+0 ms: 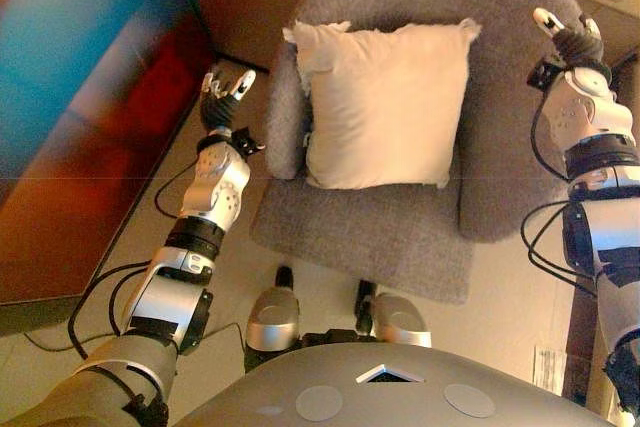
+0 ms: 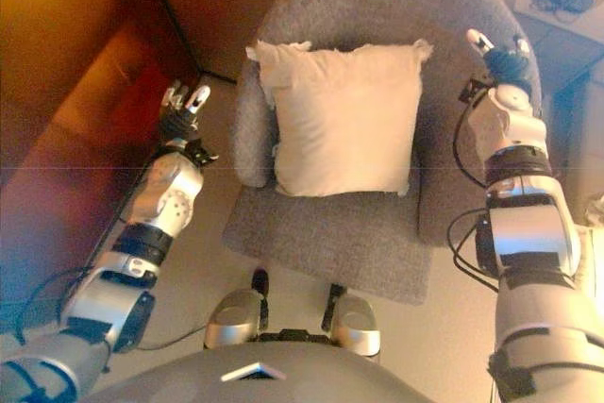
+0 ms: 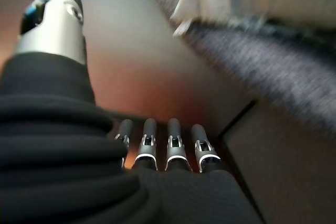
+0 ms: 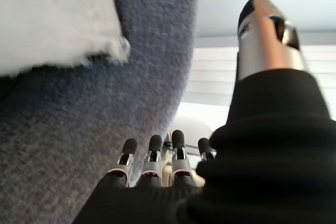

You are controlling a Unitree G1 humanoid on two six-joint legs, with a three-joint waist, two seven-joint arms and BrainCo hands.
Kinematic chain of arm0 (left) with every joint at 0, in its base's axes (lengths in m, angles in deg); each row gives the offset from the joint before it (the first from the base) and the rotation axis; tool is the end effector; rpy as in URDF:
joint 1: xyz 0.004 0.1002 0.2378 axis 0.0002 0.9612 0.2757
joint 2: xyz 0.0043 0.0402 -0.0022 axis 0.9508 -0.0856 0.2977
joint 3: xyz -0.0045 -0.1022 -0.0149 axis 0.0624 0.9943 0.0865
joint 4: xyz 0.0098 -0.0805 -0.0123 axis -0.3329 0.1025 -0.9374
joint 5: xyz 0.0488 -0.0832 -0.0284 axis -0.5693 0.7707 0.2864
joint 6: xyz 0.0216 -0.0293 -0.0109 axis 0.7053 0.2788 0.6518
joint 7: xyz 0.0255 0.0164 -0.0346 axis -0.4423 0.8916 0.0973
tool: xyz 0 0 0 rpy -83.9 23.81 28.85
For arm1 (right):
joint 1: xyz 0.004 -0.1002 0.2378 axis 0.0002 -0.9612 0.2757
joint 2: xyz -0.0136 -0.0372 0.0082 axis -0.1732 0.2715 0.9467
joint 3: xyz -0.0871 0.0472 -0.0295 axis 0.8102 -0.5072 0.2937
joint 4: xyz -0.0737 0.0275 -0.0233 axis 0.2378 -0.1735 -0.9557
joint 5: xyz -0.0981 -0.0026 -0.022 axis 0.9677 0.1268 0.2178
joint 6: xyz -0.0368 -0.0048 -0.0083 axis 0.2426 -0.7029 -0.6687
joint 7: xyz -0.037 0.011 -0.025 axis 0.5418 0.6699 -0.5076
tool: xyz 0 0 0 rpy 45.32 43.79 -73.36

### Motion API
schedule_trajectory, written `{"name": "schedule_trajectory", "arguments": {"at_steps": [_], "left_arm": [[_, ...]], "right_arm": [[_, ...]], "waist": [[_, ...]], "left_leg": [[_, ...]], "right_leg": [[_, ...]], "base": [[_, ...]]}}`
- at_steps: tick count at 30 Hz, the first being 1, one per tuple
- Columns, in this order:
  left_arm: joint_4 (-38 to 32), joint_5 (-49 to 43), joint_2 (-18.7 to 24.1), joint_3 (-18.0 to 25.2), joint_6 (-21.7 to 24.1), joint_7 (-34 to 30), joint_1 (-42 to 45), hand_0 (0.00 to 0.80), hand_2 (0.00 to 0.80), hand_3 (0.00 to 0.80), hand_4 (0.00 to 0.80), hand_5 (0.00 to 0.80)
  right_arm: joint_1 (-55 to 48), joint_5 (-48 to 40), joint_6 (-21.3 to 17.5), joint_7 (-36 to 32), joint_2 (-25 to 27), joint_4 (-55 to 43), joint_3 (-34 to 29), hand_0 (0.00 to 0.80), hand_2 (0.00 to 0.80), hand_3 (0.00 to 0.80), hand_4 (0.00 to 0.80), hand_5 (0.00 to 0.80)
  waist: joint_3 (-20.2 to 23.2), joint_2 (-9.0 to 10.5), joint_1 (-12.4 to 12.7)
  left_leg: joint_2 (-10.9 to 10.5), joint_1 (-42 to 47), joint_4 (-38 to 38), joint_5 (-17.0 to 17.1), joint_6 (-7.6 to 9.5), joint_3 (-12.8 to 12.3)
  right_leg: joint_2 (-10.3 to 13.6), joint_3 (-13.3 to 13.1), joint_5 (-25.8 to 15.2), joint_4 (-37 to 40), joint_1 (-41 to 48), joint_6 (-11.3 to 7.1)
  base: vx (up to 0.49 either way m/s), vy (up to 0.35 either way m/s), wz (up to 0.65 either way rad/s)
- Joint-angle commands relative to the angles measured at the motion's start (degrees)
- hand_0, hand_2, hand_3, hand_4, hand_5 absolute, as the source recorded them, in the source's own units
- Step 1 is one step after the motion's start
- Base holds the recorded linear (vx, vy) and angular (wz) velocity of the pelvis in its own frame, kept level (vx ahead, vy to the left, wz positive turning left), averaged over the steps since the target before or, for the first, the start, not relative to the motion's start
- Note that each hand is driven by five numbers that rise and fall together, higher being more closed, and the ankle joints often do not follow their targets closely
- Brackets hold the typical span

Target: Pick up the cushion and take it to the sofa

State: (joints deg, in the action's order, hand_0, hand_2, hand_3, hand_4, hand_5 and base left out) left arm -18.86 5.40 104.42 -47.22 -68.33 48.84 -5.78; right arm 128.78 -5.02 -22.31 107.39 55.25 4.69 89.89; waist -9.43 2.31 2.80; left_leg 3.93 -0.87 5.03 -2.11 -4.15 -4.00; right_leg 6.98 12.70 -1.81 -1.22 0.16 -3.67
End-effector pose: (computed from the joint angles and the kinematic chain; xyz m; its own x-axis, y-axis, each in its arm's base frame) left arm 0.2789 0.1882 0.0531 0.9288 0.3352 -0.1580 -0.3668 0.8927 -0.2620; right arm 0.3280 -0.2860 0.1402 0.8100 -0.5510 -0.2007 0.5682 0.8221 0.0362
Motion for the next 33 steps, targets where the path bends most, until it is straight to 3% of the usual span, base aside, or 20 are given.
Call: {"name": "schedule_trajectory", "arguments": {"at_steps": [1,8,15,17,24,26,30,33], "left_arm": [[-2.31,-5.06,2.47,-0.07,1.91,0.30,2.18,0.000,0.000,0.000,0.000,0.000],[-6.86,-5.82,3.21,2.60,1.85,-8.57,11.98,0.000,0.000,0.000,0.000,0.000],[-14.50,-1.65,-0.40,3.38,0.26,-20.46,23.91,0.000,0.000,0.000,0.000,0.000],[-15.78,-1.72,-0.97,2.62,-0.29,-22.59,27.00,0.000,0.000,0.000,0.000,0.000],[-16.22,1.11,-0.07,0.95,-0.55,-30.43,32.03,0.000,0.000,0.000,0.000,0.000],[-16.20,1.19,0.03,0.73,-0.01,-31.16,32.32,0.000,0.000,0.000,0.000,0.000],[-16.40,-0.15,-0.26,-0.72,3.12,-30.04,32.56,0.000,0.000,0.000,0.000,0.000],[-17.18,1.71,-0.41,-3.22,3.74,-28.79,31.52,0.000,0.000,0.000,0.000,0.000]], "right_arm": [[-4.17,0.54,-3.86,0.08,3.19,-4.33,-0.56,0.000,0.000,0.000,0.000,0.000],[-18.14,0.66,-4.76,-6.26,-0.60,-19.64,-3.05,0.000,0.000,0.000,0.000,0.000],[-39.93,1.92,-11.35,-16.02,-11.49,-36.73,-4.86,0.000,0.000,0.000,0.000,0.000],[-44.10,1.47,-11.57,-19.20,-14.89,-39.17,-3.56,0.000,0.000,0.000,0.000,0.000],[-50.74,-5.07,-12.51,-25.22,-19.24,-40.53,0.59,0.000,0.000,0.000,0.000,0.000],[-51.28,-4.79,-13.48,-25.39,-20.23,-39.97,1.08,0.000,0.000,0.000,0.000,0.000],[-52.57,-11.67,-13.80,-27.26,-22.49,-37.39,2.26,0.000,0.000,0.000,0.000,0.000],[-52.35,-14.80,-13.30,-27.15,-24.33,-36.42,3.70,0.000,0.000,0.000,0.000,0.000]], "waist": [[5.29,1.22,1.66],[5.88,1.01,0.47],[6.15,0.96,-1.27],[6.30,0.93,-1.85],[6.66,0.63,-3.58],[6.70,0.43,-3.93],[6.41,0.03,-4.68],[5.64,-0.94,-5.48]], "left_leg": [[1.66,-2.57,-0.25,4.40,-1.04,-1.93],[0.48,-0.63,-0.19,2.85,-0.08,-2.34],[-0.66,1.00,-0.70,1.81,1.36,-3.55],[-0.87,1.59,-0.89,1.62,1.59,-4.06],[-1.69,3.11,-0.75,1.11,1.91,-6.14],[-1.79,3.18,-0.45,1.14,1.92,-6.36],[-2.95,1.92,2.70,0.52,2.28,-4.40],[-3.23,1.73,-0.31,0.62,2.94,-4.61]], "right_leg": [[1.79,-1.49,-1.09,-1.44,-0.84,-1.81],[1.54,-3.54,-2.03,0.47,0.55,-1.61],[1.20,-5.41,-3.42,2.11,0.87,-1.81],[1.10,-5.83,-3.93,2.69,1.01,-2.00],[1.29,-5.68,-6.17,4.37,0.96,-2.82],[0.97,-6.15,-6.42,4.72,0.86,-2.75],[0.01,-8.66,-7.14,5.05,-0.50,-2.25],[-0.39,-8.94,-7.66,4.90,-2.00,-2.24]], "base": [[0.119,0.010,-0.01],[0.060,0.031,-0.09],[-0.032,0.031,-0.12],[-0.069,0.025,-0.22],[-0.111,0.013,-0.20],[-0.114,0.008,-0.17],[-0.112,0.026,-0.22],[-0.174,0.072,-0.32]]}}
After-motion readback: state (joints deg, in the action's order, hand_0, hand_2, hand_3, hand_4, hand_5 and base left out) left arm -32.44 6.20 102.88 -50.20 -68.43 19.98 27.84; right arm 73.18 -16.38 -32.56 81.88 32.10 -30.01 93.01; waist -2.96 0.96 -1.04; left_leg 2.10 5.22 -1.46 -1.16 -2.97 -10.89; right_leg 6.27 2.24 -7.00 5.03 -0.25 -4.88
